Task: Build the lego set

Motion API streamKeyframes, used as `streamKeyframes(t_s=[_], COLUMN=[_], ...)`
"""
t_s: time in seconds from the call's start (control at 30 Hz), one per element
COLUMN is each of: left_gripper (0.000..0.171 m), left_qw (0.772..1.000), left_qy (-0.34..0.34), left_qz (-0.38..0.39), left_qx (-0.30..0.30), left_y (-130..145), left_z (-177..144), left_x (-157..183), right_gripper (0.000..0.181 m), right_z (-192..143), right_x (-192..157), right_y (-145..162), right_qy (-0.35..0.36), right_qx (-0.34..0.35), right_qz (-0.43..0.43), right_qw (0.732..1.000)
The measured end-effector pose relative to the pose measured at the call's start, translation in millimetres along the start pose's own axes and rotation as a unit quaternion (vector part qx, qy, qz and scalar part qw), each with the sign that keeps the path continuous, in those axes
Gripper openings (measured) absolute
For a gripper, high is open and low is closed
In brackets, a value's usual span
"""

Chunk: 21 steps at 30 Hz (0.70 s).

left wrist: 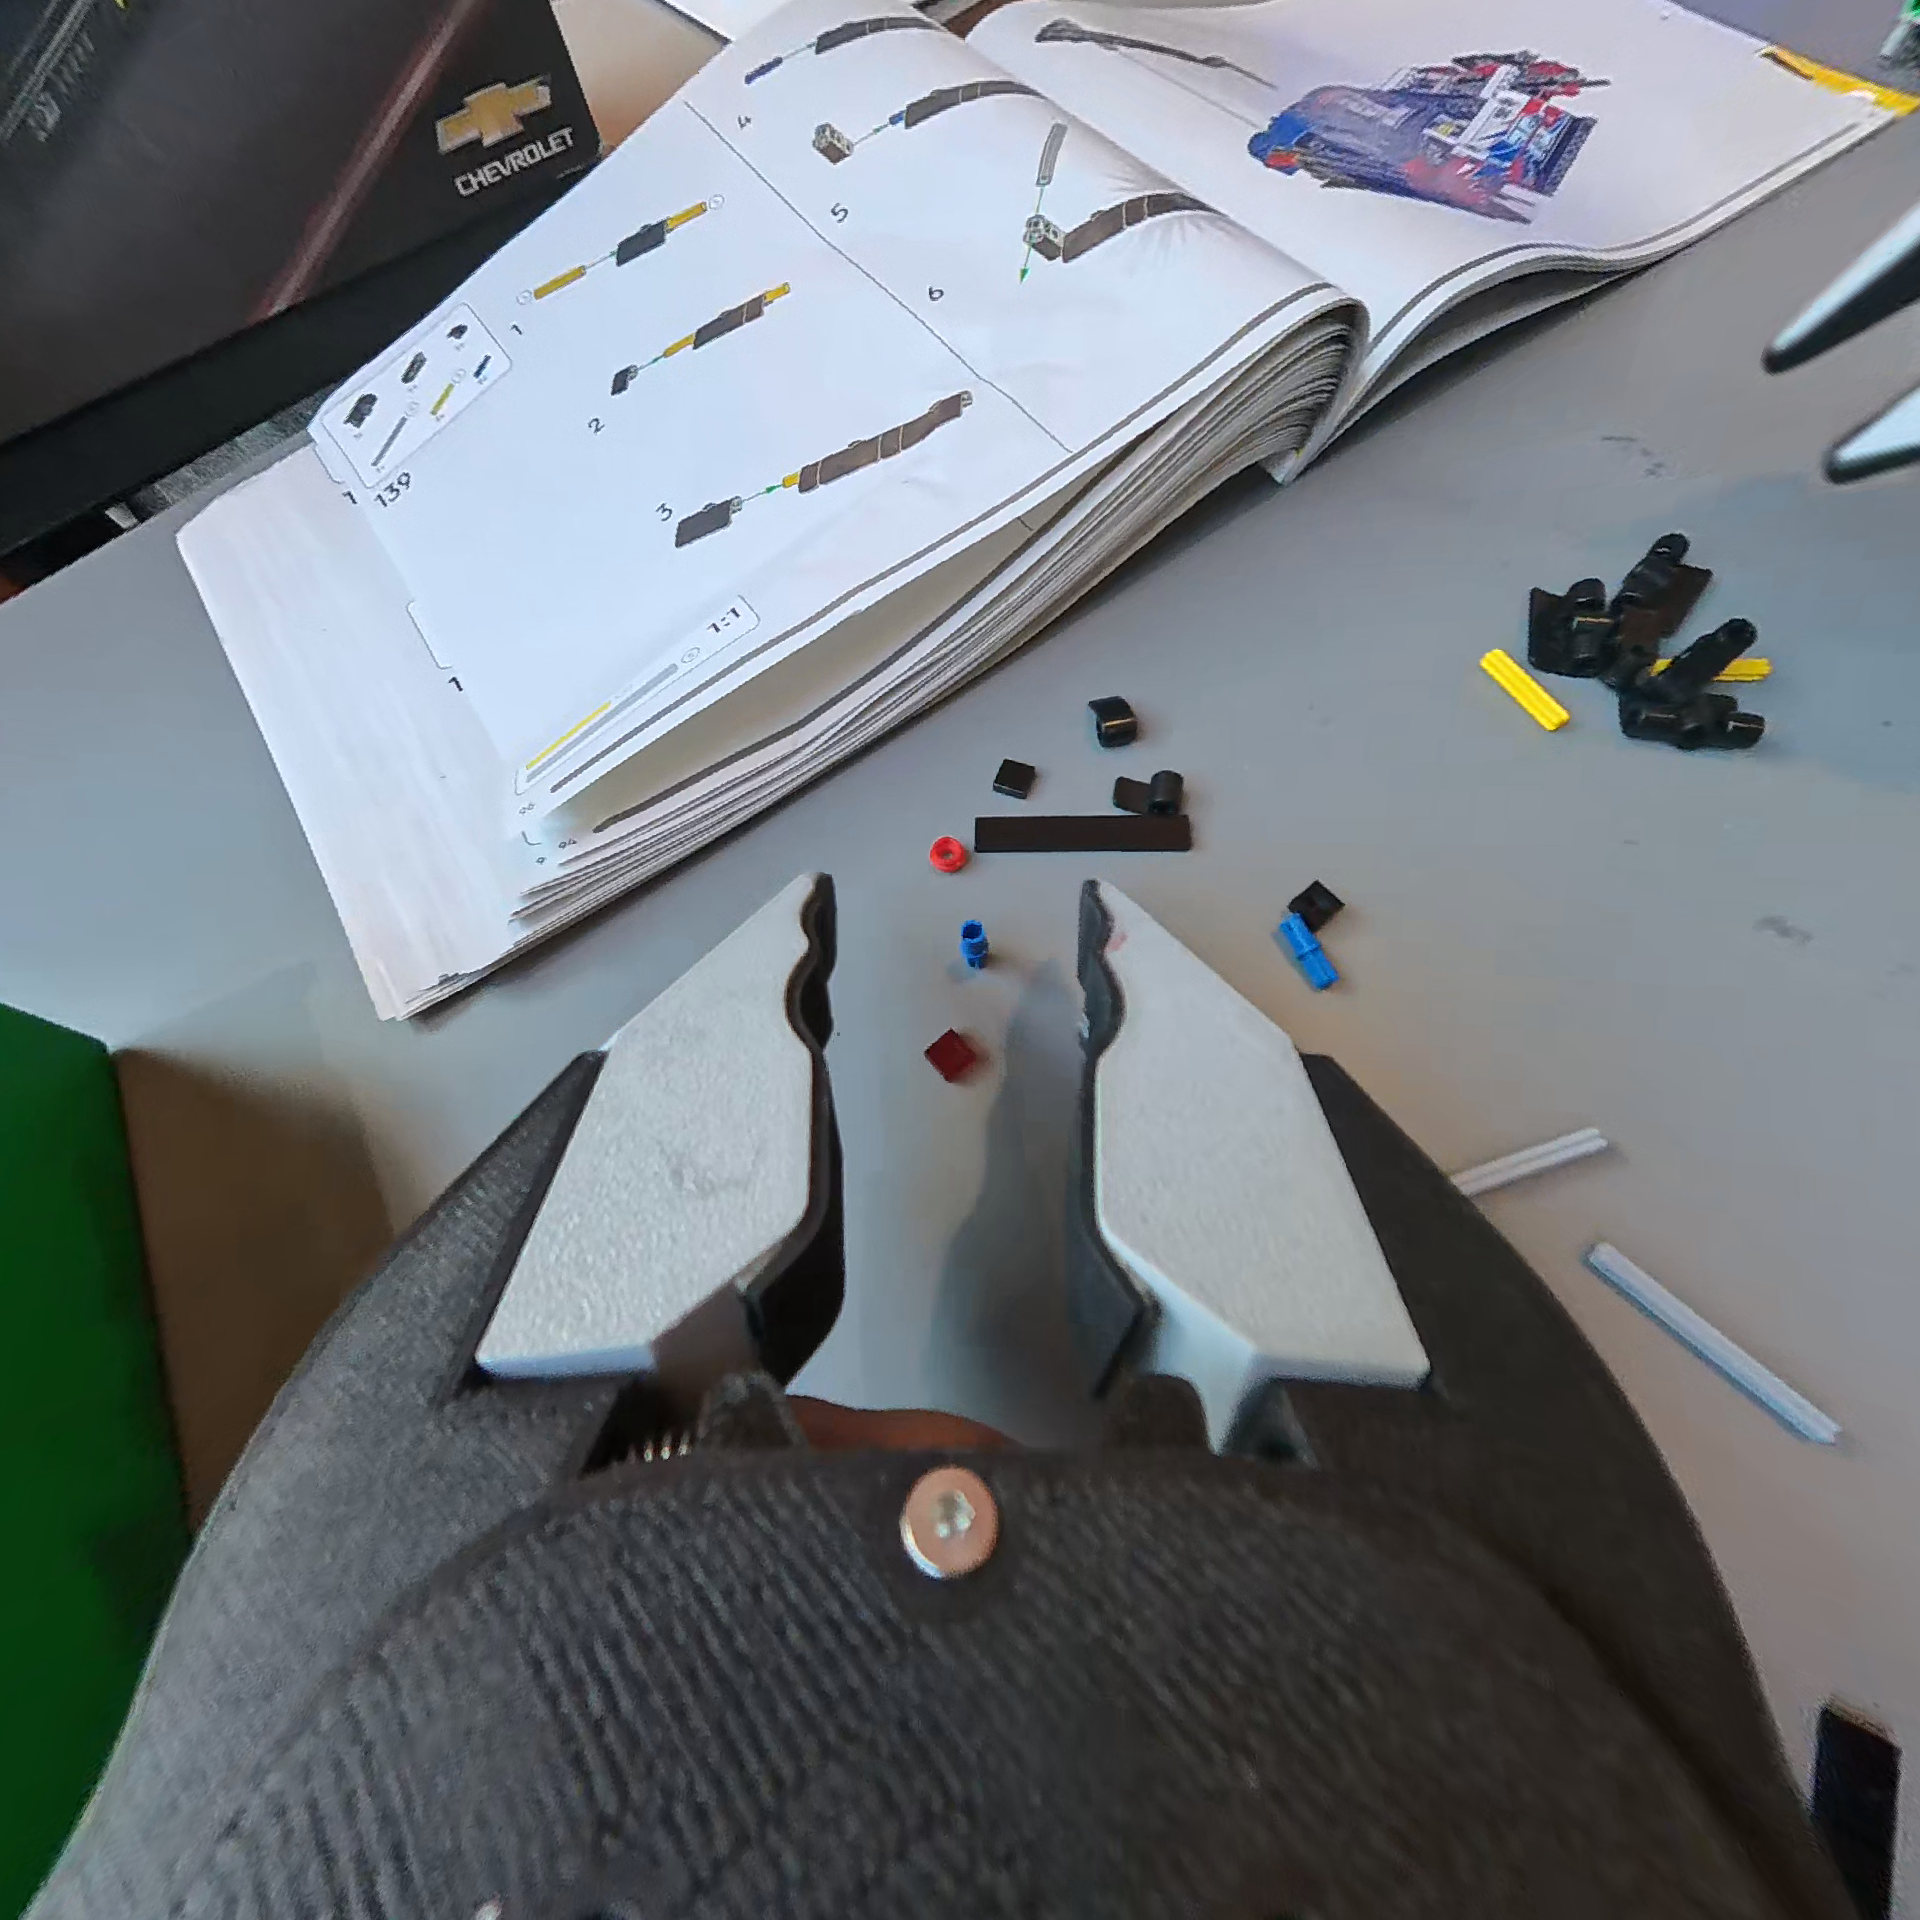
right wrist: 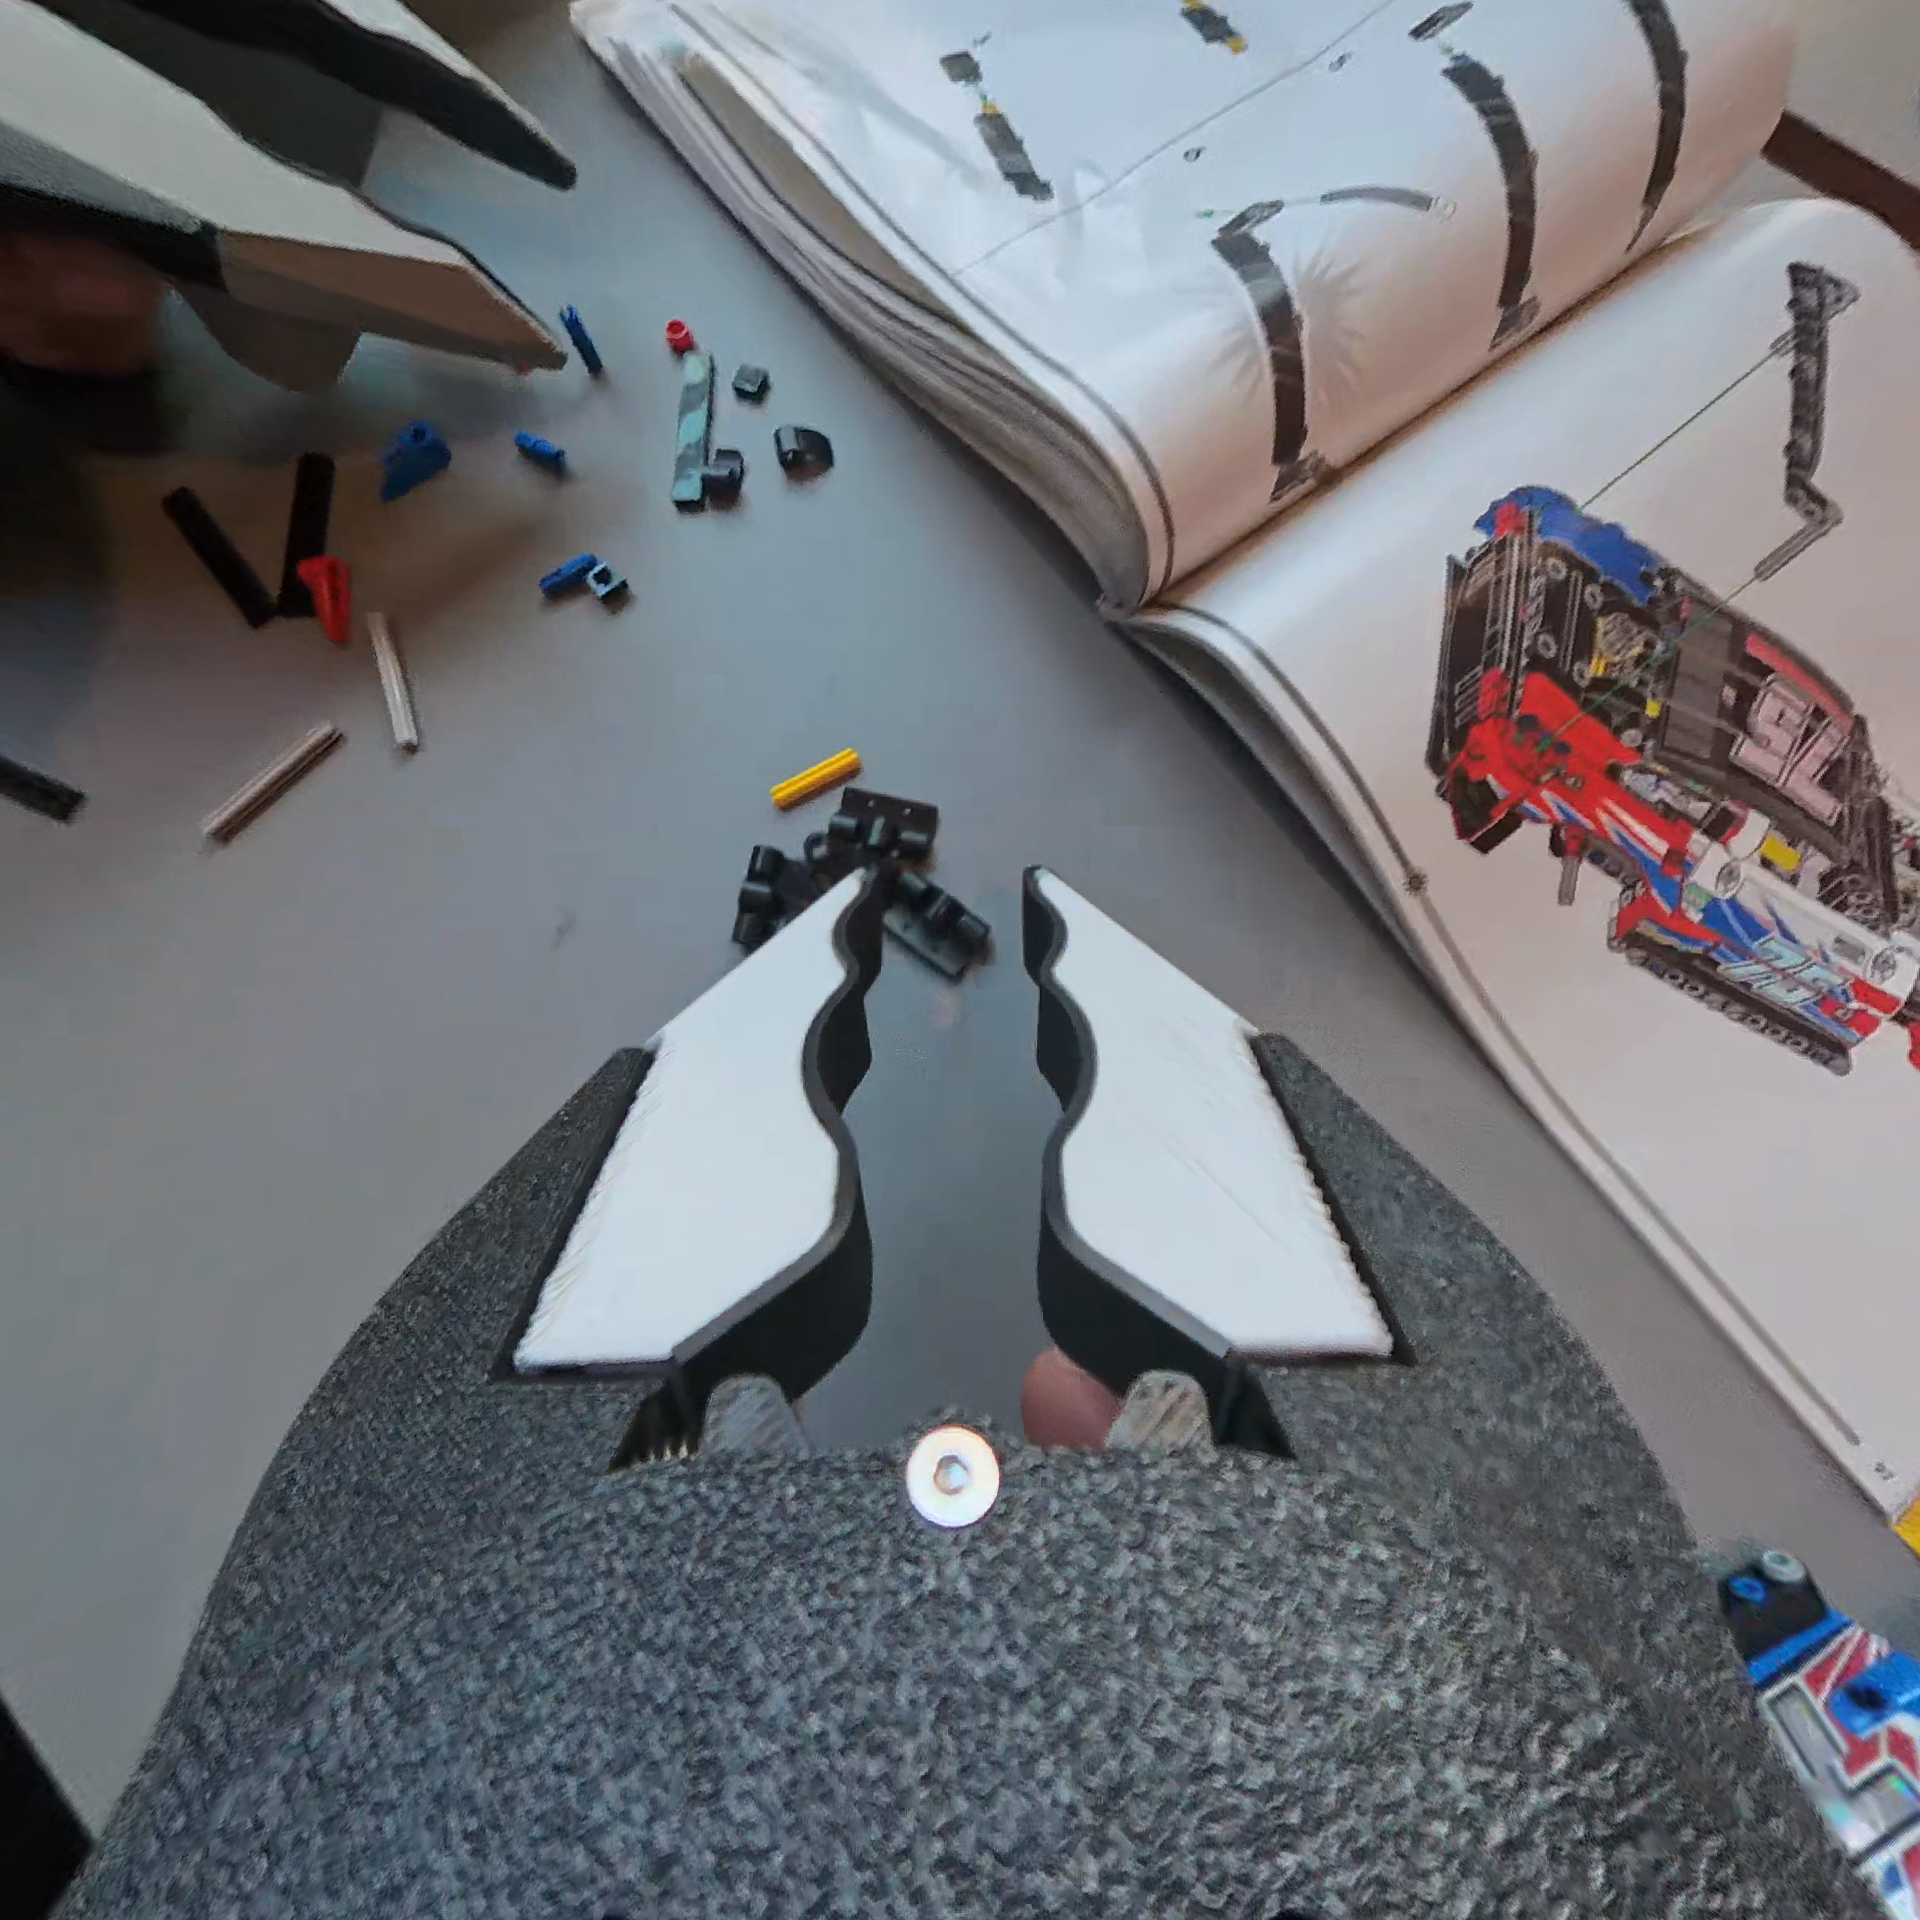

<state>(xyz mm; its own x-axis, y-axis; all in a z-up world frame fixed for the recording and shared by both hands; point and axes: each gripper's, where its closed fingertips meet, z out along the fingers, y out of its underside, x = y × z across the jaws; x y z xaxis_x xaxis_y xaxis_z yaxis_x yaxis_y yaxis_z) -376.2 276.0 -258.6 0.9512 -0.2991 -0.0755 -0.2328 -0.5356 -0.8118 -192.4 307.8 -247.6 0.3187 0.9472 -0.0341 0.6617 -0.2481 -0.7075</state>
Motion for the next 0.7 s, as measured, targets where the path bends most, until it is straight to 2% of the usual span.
streamKeyframes(t_s=[0.13, 0.23, 0.43, 0.53, 0.7], left_gripper=[0.044, 0.043, 0.043, 0.043, 0.043], left_qw=[1.0, 1.0, 1.0, 1.0, 1.0], left_qy=[-0.004, -0.017, -0.024, -0.023, -0.018], left_qz=[-0.001, 0.002, -0.006, -0.009, -0.007], left_qx=[0.001, 0.003, 0.003, -0.002, 0.001], left_y=[-1, -2, -1, 1, -1], left_z=[-1, -2, -3, -2, -3], left_x=[-1, -5, -12, -13, -9], right_gripper=[0.021, 0.022, 0.021, 0.011, 0.018], right_z=[7, 16, 23, 15, 17], right_x=[-21, -26, -12, -1, -19], right_y=[17, 10, -7, -3, 16], right_qy=[-0.022, -0.014, 0.012, 0.036, -0.011], right_qx=[-0.027, -0.033, -0.047, -0.059, -0.086], right_qz=[-0.021, -0.052, -0.07, -0.06, -0.063], right_qw=[0.999, 0.998, 0.996, 0.996, 0.994])
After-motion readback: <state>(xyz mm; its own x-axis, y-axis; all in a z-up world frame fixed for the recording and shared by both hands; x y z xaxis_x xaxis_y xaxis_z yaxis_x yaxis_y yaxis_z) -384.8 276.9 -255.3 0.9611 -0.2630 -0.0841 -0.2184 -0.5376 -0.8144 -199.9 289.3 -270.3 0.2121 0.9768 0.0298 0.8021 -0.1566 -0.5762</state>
